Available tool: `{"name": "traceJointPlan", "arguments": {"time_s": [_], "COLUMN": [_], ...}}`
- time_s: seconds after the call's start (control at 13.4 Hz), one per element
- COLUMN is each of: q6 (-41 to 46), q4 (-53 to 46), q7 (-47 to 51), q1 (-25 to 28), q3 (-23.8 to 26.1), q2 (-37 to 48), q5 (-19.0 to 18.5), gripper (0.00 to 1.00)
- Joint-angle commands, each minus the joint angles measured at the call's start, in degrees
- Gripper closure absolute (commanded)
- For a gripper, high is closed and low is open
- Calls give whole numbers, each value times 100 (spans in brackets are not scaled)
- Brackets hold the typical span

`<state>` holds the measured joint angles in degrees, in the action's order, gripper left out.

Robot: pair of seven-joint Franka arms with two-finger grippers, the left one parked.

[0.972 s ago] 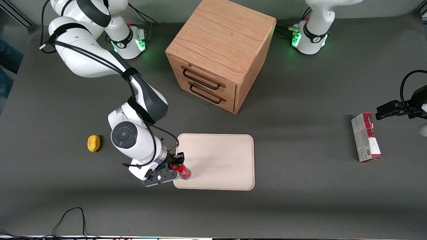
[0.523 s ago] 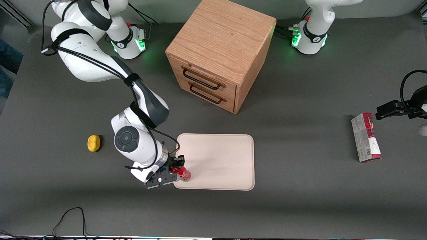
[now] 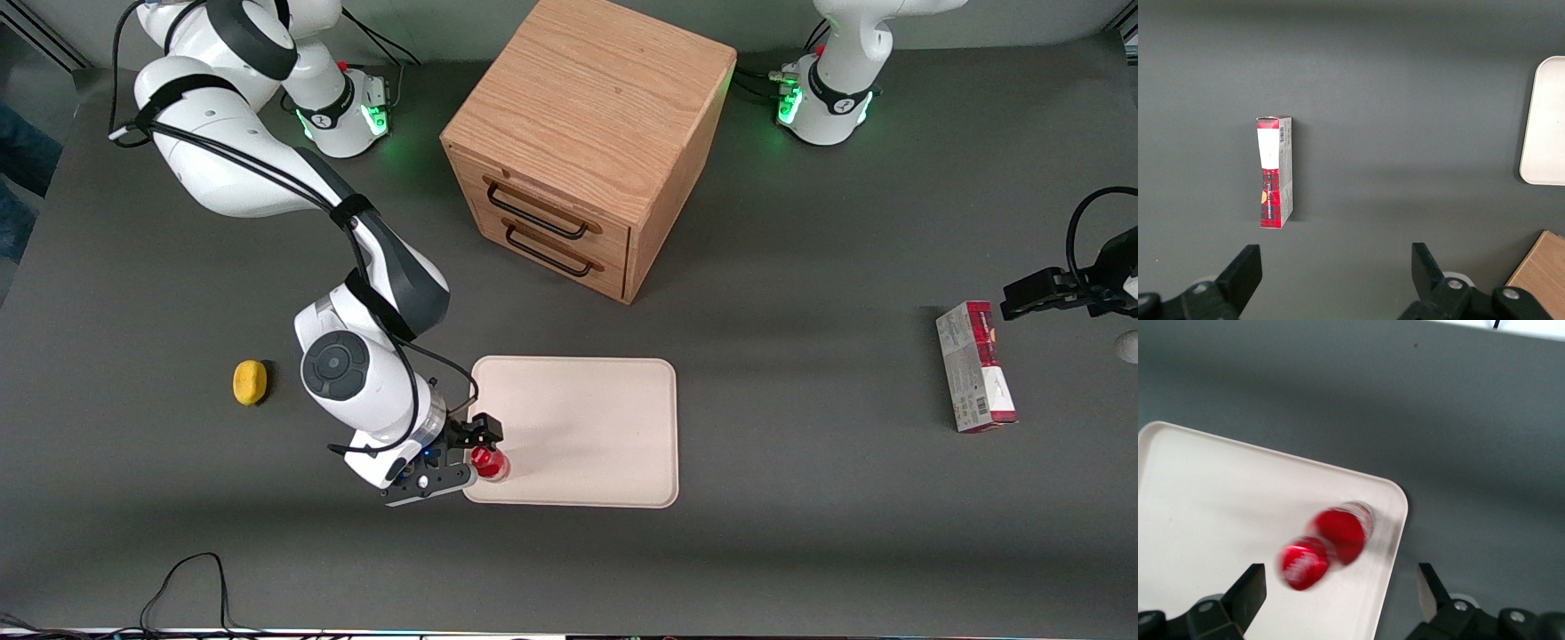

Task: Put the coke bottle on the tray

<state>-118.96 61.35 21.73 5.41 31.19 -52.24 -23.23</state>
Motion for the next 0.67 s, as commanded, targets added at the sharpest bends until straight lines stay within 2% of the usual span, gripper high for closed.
{"name": "traceJointPlan", "arguments": {"time_s": [0.0, 0.15, 0.45, 0.6], "q6": [405, 941, 1532, 1586], "q4": [289, 622, 2193, 3142], "q7": [120, 112, -194, -354], "q1": [-32, -224, -225, -216], "q3": [1, -86, -1332, -1772], "q2": [651, 1231, 3285, 4244], "q5": [203, 887, 2180, 2314], "gripper": [0, 0, 0, 0]}}
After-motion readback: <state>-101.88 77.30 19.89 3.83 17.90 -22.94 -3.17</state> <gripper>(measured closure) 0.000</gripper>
